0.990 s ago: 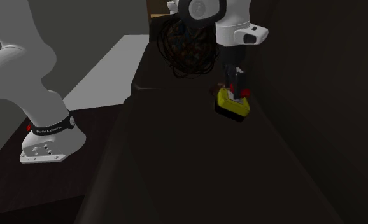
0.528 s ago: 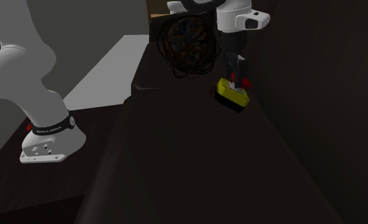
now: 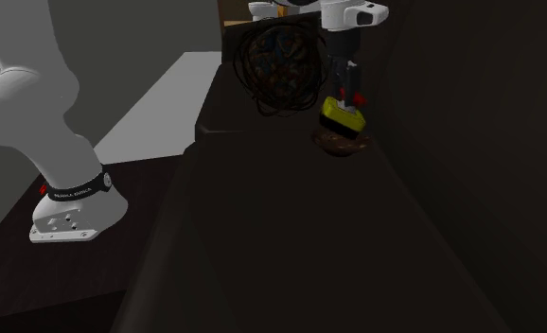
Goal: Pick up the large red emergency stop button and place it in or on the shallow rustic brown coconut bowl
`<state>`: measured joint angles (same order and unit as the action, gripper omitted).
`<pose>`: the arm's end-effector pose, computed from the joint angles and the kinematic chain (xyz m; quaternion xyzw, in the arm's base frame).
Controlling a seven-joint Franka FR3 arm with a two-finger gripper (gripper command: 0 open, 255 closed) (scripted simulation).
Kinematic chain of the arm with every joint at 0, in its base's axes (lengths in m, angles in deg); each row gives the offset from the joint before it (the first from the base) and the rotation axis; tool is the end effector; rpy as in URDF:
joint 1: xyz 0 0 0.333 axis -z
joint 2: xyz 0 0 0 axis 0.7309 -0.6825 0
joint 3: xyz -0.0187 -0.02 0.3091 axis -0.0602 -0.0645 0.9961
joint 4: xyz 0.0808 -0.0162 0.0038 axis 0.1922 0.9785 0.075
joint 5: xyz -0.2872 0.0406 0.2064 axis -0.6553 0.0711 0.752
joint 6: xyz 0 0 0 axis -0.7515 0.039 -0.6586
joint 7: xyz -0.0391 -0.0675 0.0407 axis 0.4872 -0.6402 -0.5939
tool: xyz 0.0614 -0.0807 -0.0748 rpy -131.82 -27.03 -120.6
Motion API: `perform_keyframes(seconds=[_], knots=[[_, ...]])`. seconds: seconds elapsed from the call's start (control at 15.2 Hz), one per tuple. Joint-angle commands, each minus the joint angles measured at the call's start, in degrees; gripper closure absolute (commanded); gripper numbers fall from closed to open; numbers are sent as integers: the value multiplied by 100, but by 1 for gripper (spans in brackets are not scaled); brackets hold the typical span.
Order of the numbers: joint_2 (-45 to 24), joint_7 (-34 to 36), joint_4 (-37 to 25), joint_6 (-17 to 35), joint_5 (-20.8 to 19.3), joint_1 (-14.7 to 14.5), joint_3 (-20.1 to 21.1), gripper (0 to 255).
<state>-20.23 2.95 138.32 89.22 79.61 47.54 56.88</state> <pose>0.6174 -0.0204 0.4296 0.9954 -0.0408 0.0862 0.0125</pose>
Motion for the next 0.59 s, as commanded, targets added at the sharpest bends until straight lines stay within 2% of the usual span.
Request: perform_keyframes(seconds=[0.0, 0.33, 0.53], knots=[[-180, 261, -403, -223, -63, -160, 70, 255], [-650, 807, -1248, -621, -204, -536, 207, 255], [-693, 818, -1079, -410, -210, -537, 203, 255]])
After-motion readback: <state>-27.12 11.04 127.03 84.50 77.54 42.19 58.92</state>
